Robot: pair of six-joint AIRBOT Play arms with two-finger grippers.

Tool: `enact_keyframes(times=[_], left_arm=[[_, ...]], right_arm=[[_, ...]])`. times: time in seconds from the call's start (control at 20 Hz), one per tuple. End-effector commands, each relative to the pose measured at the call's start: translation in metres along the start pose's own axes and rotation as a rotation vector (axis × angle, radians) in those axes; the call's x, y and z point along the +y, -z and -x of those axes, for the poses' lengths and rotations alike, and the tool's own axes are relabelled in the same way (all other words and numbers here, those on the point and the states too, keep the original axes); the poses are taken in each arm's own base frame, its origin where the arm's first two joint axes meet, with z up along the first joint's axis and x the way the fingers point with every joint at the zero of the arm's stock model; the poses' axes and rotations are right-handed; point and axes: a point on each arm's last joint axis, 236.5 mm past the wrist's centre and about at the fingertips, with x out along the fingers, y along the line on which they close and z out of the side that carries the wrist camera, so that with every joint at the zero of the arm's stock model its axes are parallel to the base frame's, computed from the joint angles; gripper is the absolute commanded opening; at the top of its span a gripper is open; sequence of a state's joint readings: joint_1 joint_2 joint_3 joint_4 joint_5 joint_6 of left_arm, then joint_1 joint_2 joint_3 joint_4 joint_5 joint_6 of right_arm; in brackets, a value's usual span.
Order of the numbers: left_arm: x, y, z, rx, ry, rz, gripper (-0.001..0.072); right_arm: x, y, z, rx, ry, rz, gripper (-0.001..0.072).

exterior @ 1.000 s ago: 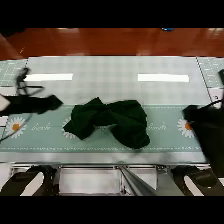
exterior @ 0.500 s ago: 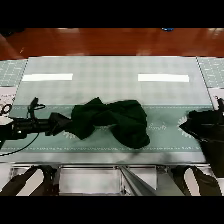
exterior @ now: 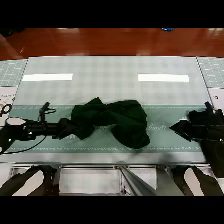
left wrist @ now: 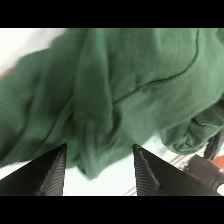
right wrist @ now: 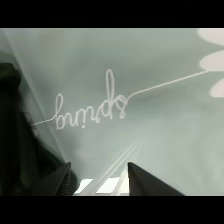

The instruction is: Fold the shirts.

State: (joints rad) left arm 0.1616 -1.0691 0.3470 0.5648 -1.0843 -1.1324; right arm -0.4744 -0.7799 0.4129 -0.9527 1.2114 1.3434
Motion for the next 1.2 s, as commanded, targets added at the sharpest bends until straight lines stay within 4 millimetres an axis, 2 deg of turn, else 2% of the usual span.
enact_keyframes(times=[0.0, 0.05, 0.15, 0.25, 0.45, 0.65, 0.8, 0.95, 1.0, 1.1, 1.15], left_arm=[[-0.010, -0.004, -0.027, -0.012, -0.001, -0.065, 0.0358], [-0.012, -0.006, -0.028, -0.012, -0.001, -0.116, 0.0032], [-0.018, -0.017, -0.021, -0.033, 0.013, -0.139, 0.0023], [-0.025, -0.028, -0.012, -0.051, 0.033, -0.141, 0.0024], [-0.033, -0.038, 0.000, -0.061, 0.056, -0.150, 0.0023], [-0.033, -0.038, 0.000, -0.062, 0.053, -0.152, 0.0024], [-0.033, -0.038, 0.000, -0.062, 0.053, -0.152, 0.0024], [-0.033, -0.038, 0.000, -0.064, 0.053, -0.152, 0.0024], [-0.033, -0.039, 0.001, -0.067, 0.053, -0.150, 0.0024], [-0.043, -0.049, 0.008, -0.086, 0.064, -0.177, 0.0024], [-0.056, -0.060, 0.020, -0.106, 0.088, -0.204, 0.0024]], right_arm=[[0.019, 0.002, -0.022, 0.069, -0.091, -0.014, 0.0411], [0.023, 0.008, -0.031, 0.104, -0.094, 0.011, 0.0411], [0.032, 0.021, -0.044, 0.170, -0.105, 0.047, 0.0411], [0.049, 0.024, -0.055, 0.181, -0.143, 0.059, 0.0411], [0.084, 0.009, -0.058, 0.123, -0.222, 0.077, 0.0411], [0.106, -0.001, -0.064, 0.056, -0.245, 0.098, 0.0411], [0.107, 0.007, -0.087, 0.087, -0.212, 0.074, 0.0411], [0.120, 0.024, -0.114, 0.166, -0.241, 0.024, 0.0410], [0.127, 0.027, -0.121, 0.192, -0.247, 0.030, 0.0372], [0.151, 0.026, -0.121, 0.228, -0.291, 0.137, 0.0023], [0.169, 0.017, -0.109, 0.223, -0.326, 0.199, 0.0024]])
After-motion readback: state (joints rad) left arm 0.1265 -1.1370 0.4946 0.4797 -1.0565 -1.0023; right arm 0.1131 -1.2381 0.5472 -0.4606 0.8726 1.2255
